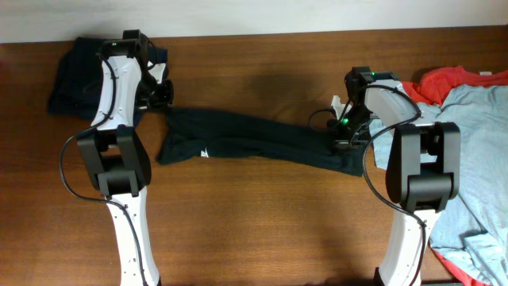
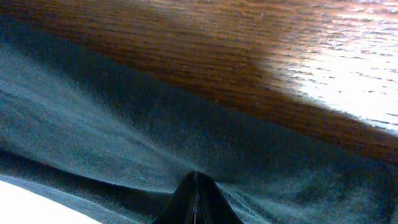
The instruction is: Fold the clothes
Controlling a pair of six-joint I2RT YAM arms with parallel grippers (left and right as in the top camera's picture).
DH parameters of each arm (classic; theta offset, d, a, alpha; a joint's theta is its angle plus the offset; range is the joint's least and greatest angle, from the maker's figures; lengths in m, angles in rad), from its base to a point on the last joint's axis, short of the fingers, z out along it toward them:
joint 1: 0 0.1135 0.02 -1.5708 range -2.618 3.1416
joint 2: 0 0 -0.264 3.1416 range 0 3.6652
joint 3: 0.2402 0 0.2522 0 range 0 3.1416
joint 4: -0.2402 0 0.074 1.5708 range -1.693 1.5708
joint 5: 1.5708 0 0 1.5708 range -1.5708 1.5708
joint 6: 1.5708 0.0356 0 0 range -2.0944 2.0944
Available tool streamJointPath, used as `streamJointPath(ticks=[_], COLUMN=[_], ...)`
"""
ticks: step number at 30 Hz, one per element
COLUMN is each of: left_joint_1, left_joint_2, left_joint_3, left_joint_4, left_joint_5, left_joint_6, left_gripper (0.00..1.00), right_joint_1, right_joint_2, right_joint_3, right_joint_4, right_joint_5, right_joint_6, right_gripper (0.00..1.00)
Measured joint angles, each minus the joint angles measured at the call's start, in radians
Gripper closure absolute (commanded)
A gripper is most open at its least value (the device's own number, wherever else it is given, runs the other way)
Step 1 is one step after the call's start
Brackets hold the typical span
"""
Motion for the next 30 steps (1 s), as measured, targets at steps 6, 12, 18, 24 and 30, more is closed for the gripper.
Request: streamJointPath(ticks=[6,12,18,24,30], left_joint_1=[0.024,0.039,0.036,0.017,-0.026], left_joint_2=[0.0,0.0,0.0,0.0,0.0], left_joint_3=[0.0,0.016,0.184,0.301,0.24], left_joint_4=[-0.011,-0.053,-0.172,-0.304,-0.309], left_joint_5=[-0.009,-0.014,0.054,0.118,0.14], left_joint_6=[-0.019,-0.028,-0.03,-0.03,-0.029], left_gripper=[0.59,0.73,0.75,0.73,0.74], right_joint_1=[0.0,0.0,0.0,0.0,0.0], right_joint_2=[0.0,0.0,0.0,0.0,0.0], right_joint_3=[0.0,0.0,0.0,0.0,0.0], right_joint_4=[0.0,0.0,0.0,0.003,0.003], right_joint_5=[0.0,0.0,0.0,0.0,-0.001], right_joint_6=[0.0,0.0,0.0,0.0,0.0], right_gripper=[0.91,0.91,0.91,0.91,0.9])
